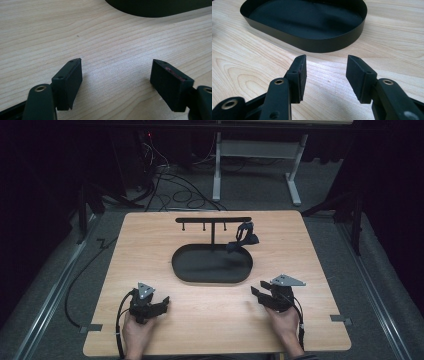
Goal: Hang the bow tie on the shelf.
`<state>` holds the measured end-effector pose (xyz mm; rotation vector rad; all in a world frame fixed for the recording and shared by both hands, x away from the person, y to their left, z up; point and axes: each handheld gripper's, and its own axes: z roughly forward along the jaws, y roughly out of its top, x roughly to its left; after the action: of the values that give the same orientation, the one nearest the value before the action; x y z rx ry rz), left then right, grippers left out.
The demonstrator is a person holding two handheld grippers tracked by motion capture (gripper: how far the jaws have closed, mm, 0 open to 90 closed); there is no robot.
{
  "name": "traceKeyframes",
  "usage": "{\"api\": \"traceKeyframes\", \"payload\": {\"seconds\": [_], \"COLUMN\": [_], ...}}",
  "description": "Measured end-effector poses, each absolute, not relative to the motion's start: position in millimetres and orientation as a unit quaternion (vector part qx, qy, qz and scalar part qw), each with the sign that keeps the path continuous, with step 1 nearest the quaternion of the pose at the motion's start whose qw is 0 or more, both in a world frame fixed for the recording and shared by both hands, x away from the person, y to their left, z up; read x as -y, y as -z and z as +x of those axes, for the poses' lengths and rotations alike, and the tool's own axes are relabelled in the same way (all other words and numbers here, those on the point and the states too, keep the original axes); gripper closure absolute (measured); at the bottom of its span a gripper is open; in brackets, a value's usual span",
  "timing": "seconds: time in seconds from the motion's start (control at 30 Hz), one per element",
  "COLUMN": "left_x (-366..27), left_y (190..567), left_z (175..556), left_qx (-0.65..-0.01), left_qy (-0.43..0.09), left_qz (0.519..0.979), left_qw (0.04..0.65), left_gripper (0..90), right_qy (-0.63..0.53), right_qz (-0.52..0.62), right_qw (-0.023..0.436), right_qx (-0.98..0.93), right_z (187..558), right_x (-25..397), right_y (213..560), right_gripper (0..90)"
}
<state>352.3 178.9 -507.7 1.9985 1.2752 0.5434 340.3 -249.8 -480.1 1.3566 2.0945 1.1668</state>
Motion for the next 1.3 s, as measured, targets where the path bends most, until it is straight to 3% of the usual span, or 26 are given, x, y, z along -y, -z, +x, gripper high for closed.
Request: {"api": "traceKeyframes", "payload": {"seconds": [1.3], "left_x": [-179], "left_y": [508], "left_z": [352], "left_qx": [-0.492], "left_qy": [-0.209], "left_qz": [0.771], "left_qw": [0.347], "left_gripper": [26.3], "right_qy": [-0.365], "right_qz": [0.469], "right_qw": [0.207], "right_qx": [-0.778], "right_z": [341], "right_x": [237], "right_y": [500], "right_gripper": [47.7]}}
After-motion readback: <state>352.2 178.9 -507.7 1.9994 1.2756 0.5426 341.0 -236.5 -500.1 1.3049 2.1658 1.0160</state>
